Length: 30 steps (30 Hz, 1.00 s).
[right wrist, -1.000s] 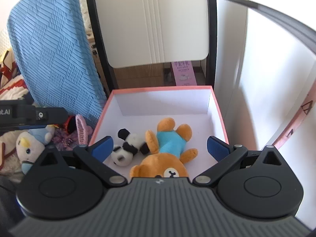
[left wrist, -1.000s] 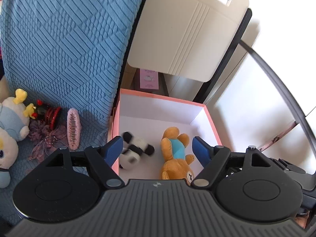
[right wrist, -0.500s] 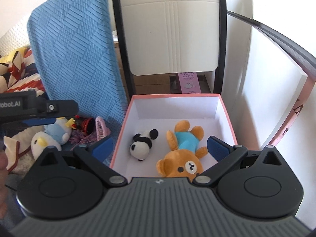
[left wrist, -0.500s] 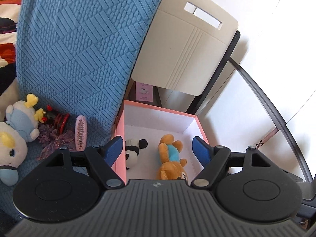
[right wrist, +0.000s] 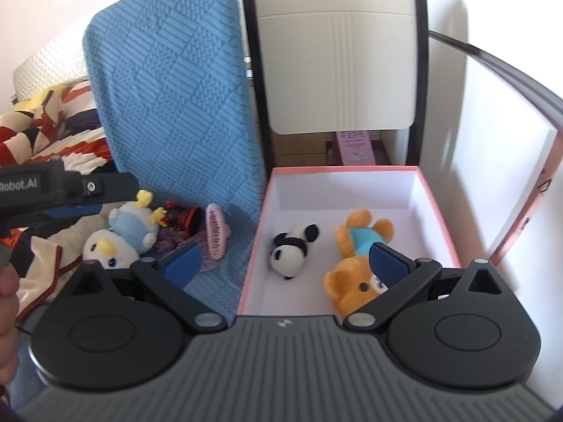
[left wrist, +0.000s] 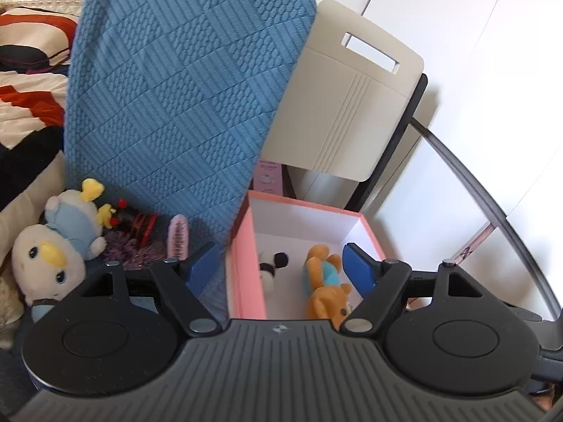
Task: Organize objects
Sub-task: 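Withdraw both tools from the box back toward the chair seat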
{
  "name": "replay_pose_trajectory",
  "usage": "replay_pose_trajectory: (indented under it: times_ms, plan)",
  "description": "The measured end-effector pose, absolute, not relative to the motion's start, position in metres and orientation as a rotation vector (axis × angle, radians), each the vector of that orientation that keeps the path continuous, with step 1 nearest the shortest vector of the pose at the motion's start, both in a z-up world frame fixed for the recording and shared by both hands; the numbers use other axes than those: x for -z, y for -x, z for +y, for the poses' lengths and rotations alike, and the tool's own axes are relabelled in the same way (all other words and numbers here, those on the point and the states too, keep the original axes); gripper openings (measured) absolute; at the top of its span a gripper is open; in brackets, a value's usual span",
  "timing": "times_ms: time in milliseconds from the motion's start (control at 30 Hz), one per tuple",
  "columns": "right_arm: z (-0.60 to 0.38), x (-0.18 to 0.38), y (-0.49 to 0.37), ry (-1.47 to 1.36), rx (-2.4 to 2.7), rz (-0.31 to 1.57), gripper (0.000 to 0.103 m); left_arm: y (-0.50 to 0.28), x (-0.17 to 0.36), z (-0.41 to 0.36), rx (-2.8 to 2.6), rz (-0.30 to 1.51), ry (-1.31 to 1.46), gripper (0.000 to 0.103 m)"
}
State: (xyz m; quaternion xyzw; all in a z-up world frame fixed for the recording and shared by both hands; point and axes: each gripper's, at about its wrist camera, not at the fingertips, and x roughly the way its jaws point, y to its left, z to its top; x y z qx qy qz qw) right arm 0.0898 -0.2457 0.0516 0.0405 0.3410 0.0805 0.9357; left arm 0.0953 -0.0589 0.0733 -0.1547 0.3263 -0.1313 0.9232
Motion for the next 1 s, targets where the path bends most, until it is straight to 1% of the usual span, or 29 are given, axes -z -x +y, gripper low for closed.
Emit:
replay_pose_trajectory:
  times_ms: [267, 767, 1000]
  plan:
    - [-0.216, -0.038, -0.081, -0.075, -0.216, 0.697, 0.103, -0.079, -0.052, -0.033, 0.247, 0.674, 0.348, 0.081]
    - [-0.181, -0.019, -0.087, -0.089, -0.262, 0.687, 0.103, -0.065, -0.035, 0.001, 0.236, 0.589, 0.330, 0.081]
    - [-0.158, -0.002, -0.095, -0.045, -0.281, 0.697, 0.103, -0.060, -0.014, 0.039, 0.141, 0.582, 0.364, 0.081]
